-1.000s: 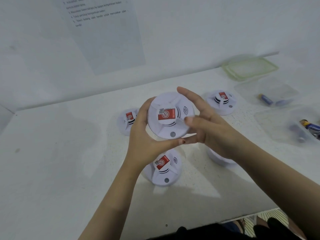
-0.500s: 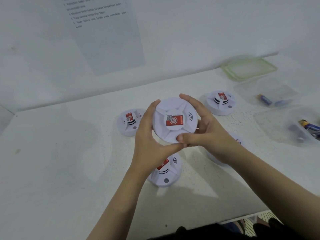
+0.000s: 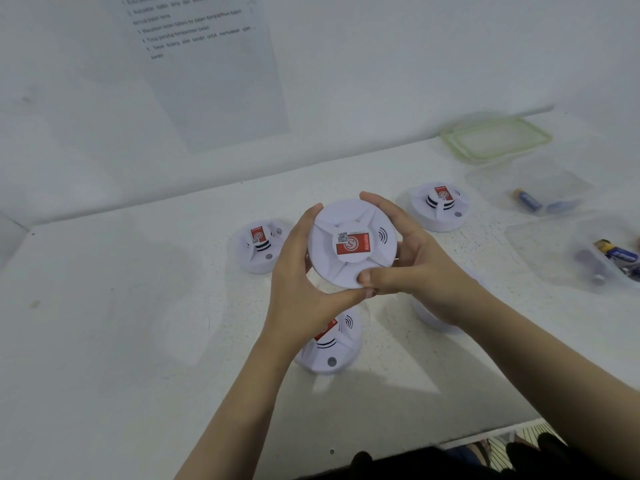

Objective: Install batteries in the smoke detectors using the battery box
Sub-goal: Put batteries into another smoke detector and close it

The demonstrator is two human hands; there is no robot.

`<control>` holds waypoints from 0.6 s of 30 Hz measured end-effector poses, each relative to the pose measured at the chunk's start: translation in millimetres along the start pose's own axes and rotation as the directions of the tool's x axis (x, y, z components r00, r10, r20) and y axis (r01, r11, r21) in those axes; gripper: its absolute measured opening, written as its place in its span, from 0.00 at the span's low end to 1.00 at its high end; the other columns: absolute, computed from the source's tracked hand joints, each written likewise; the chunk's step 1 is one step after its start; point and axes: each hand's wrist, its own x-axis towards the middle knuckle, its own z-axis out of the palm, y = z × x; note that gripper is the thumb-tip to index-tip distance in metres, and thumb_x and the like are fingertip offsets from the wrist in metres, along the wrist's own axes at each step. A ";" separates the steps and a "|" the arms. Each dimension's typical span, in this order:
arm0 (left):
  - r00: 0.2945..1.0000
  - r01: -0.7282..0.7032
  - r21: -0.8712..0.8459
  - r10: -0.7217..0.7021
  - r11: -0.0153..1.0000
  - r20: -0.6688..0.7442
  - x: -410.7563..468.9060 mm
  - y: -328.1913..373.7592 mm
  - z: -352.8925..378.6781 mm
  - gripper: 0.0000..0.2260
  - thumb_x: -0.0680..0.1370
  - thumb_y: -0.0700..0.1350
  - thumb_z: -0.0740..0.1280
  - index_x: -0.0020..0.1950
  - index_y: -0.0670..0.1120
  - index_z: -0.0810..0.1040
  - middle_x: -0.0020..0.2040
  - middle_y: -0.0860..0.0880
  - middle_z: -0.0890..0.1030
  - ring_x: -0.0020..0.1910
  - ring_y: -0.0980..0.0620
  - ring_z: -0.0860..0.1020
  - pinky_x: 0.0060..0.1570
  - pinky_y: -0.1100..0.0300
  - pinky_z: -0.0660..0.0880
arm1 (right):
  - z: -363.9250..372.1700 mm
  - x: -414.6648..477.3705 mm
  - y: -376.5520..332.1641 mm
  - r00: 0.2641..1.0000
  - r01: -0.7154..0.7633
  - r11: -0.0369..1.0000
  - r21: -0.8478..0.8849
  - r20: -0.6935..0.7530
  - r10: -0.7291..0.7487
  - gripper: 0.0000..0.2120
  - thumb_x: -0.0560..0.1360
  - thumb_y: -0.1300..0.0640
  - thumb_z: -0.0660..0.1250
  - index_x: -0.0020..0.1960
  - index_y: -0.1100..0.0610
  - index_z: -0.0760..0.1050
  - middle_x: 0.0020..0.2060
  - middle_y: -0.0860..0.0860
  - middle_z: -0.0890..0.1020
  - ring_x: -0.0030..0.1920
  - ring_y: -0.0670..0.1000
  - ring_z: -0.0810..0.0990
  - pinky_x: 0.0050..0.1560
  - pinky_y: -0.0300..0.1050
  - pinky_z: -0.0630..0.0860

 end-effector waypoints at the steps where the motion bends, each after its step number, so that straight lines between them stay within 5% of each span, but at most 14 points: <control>1: 1.000 0.000 0.004 0.000 1.000 0.000 0.2 0.0 -0.2 0.44 0.63 0.42 0.82 0.74 0.51 0.65 0.67 0.56 0.74 0.65 0.63 0.73 0.57 0.71 0.73 | -0.5 0.2 0.1 1.000 -0.001 1.000 0.000 0.002 0.001 0.40 0.66 0.70 0.71 0.70 0.41 0.65 0.58 0.54 0.80 0.49 0.54 0.80 0.43 0.51 0.79; 10: 1.000 -0.003 0.048 0.002 0.999 0.020 0.7 -2.1 -3.9 0.45 0.61 0.44 0.83 0.74 0.52 0.65 0.68 0.57 0.74 0.66 0.61 0.73 0.63 0.64 0.73 | -2.3 0.8 2.9 1.000 -0.004 1.000 0.013 0.005 0.004 0.40 0.66 0.70 0.71 0.70 0.40 0.64 0.58 0.52 0.80 0.53 0.59 0.80 0.46 0.57 0.80; 18: 1.000 -0.007 0.061 0.006 0.998 0.020 -0.3 -3.4 -3.8 0.44 0.61 0.45 0.83 0.73 0.51 0.66 0.67 0.57 0.75 0.66 0.59 0.73 0.63 0.62 0.74 | -2.3 -1.0 4.1 1.000 -0.021 1.000 0.000 -0.004 0.021 0.40 0.66 0.69 0.71 0.70 0.40 0.64 0.57 0.52 0.81 0.48 0.53 0.81 0.42 0.49 0.79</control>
